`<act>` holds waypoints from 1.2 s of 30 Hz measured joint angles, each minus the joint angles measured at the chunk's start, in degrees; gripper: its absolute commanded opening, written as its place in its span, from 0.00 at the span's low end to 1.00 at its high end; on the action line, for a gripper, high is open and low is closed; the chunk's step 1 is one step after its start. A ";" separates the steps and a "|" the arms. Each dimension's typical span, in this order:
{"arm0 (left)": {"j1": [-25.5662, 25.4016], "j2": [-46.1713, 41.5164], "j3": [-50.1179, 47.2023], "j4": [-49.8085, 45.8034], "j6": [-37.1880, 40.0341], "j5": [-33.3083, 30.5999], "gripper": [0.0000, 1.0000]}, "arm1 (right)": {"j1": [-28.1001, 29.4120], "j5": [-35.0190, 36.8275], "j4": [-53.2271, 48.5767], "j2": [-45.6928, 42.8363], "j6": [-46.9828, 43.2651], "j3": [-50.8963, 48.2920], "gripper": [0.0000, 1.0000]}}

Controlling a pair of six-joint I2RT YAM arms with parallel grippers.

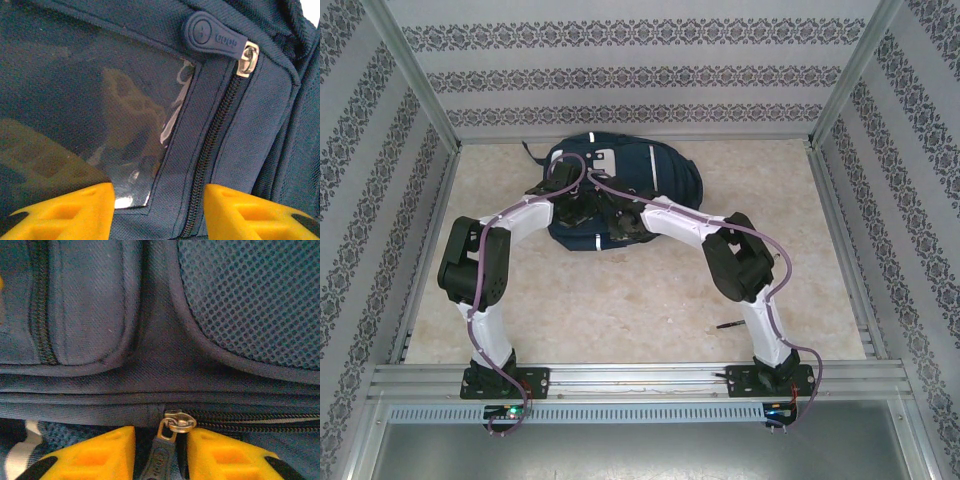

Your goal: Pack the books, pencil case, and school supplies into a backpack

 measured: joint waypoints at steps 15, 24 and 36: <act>0.98 0.00 -1.66 1.79 1.68 1.36 0.51 | 0.70 3.58 -6.01 1.66 1.40 4.09 0.00; 3.39 0.02 -3.39 3.72 3.23 3.54 0.50 | -6.95 -9.03 -2.54 -6.78 3.26 -6.32 0.00; 4.70 1.92 -1.18 2.60 8.04 4.55 0.50 | -17.55 -21.79 5.22 -15.74 3.56 -20.61 0.00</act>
